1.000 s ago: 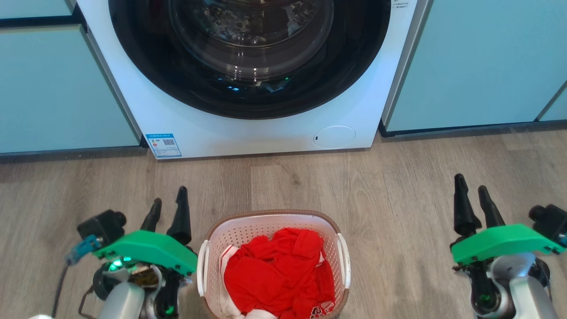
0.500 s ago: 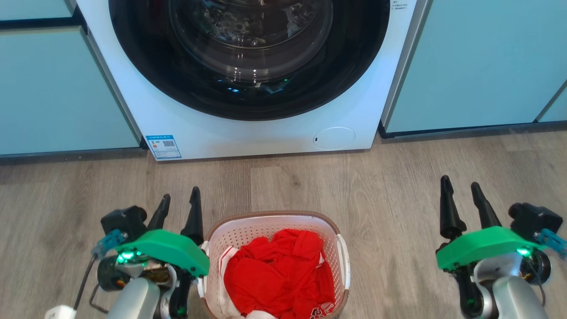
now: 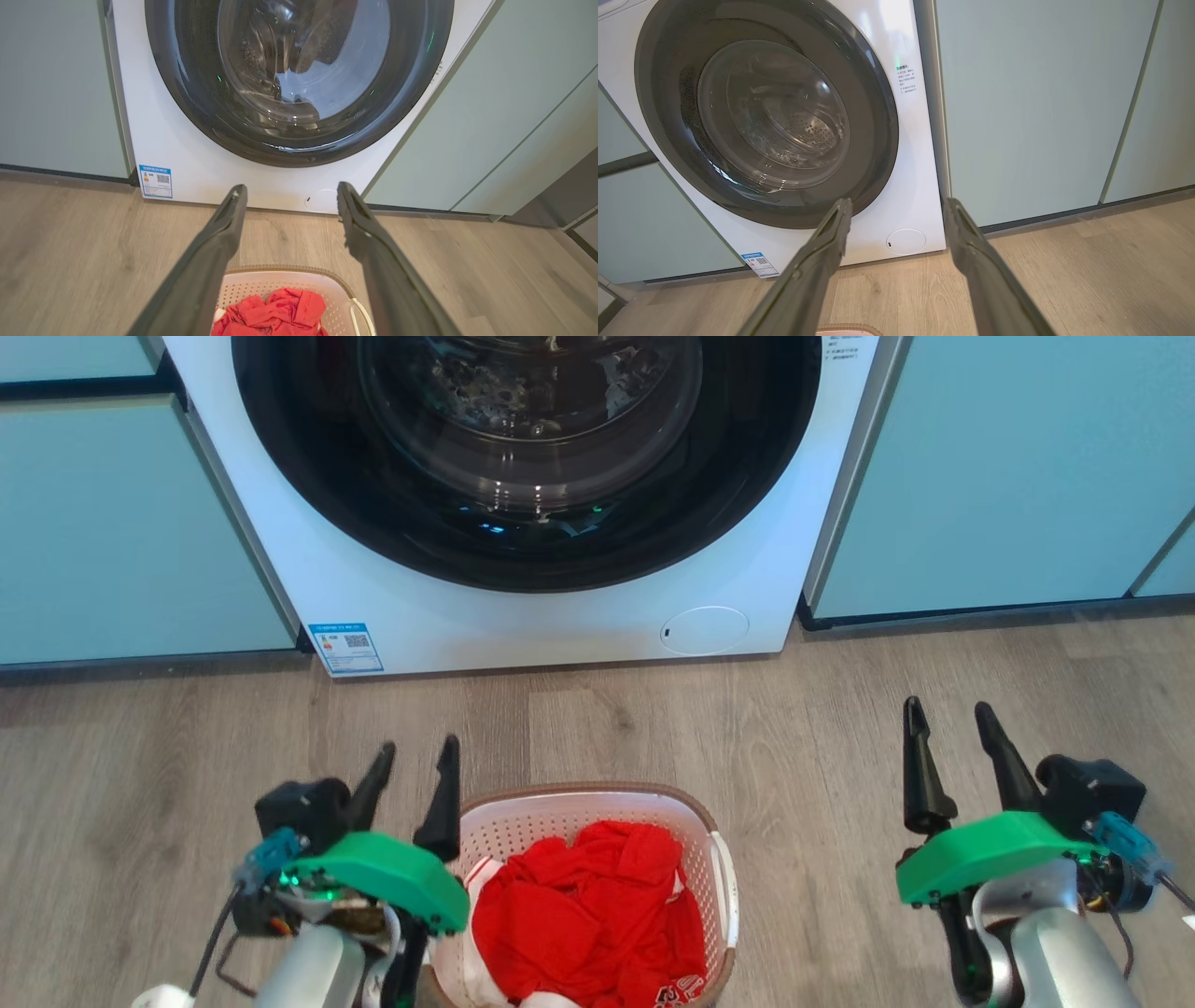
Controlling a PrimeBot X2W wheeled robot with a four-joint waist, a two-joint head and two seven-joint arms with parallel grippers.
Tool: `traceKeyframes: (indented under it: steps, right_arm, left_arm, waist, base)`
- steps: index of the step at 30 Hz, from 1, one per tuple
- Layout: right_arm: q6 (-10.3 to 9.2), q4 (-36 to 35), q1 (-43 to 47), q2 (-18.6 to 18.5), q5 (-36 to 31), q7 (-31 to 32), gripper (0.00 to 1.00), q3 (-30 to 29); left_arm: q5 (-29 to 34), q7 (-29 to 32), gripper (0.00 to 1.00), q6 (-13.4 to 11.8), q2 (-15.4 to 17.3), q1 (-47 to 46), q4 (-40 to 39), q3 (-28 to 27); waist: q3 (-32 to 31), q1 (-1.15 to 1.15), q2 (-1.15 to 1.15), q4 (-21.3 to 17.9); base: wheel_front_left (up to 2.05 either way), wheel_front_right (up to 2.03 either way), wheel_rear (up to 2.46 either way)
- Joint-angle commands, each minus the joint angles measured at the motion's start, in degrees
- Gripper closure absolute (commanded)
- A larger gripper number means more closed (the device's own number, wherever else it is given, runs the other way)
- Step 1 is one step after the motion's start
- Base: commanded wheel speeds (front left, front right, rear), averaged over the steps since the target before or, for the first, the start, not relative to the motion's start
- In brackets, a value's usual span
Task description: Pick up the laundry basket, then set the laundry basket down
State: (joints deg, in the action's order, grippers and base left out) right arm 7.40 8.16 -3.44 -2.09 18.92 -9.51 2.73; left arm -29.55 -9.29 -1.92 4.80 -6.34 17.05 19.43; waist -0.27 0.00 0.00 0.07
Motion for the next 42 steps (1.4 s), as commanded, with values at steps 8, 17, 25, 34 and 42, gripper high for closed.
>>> traceKeyframes:
  steps: [8,17,25,34,42]
  right_arm:
    - [0.08,-6.17,-3.6,-0.68,-4.82,-2.21,0.0,0.57]
    - [0.08,-10.64,-2.63,-0.72,-8.65,-3.55,0.0,1.0]
    - [0.09,-12.94,-2.3,-0.77,-15.4,-5.07,0.0,1.42]
    - [0.09,-7.15,-0.68,-0.78,-15.06,-5.49,0.0,0.83]
    - [0.09,-1.98,-1.32,-0.78,-14.27,-5.49,0.0,1.26]
  left_arm:
    - [11.31,-2.43,0.0,-4.03,-1.16,-2.94,-12.8,-4.23]
    - [18.7,-3.77,0.0,-9.73,-1.74,-1.56,-21.28,-5.57]
    - [24.13,-5.29,0.0,-12.6,-1.89,-0.42,-21.63,-5.39]
    - [20.22,-5.71,0.0,-10.53,-1.91,0.98,-14.25,-4.95]
    - [16.01,-5.71,0.0,-8.95,-1.91,0.72,-4.97,-4.11]
  waist:
    - [0.55,0.0,0.0,-0.16]
    - [0.74,0.0,0.0,0.01]
    - [0.8,0.0,0.0,0.05]
    - [0.75,0.0,0.0,-0.17]
    - [0.77,0.0,0.0,-0.38]
  base:
    - [0.0,0.0,0.0]
    - [0.0,0.0,0.0]
    - [0.0,0.0,0.0]
    - [0.0,0.0,0.0]
    - [0.0,0.0,0.0]
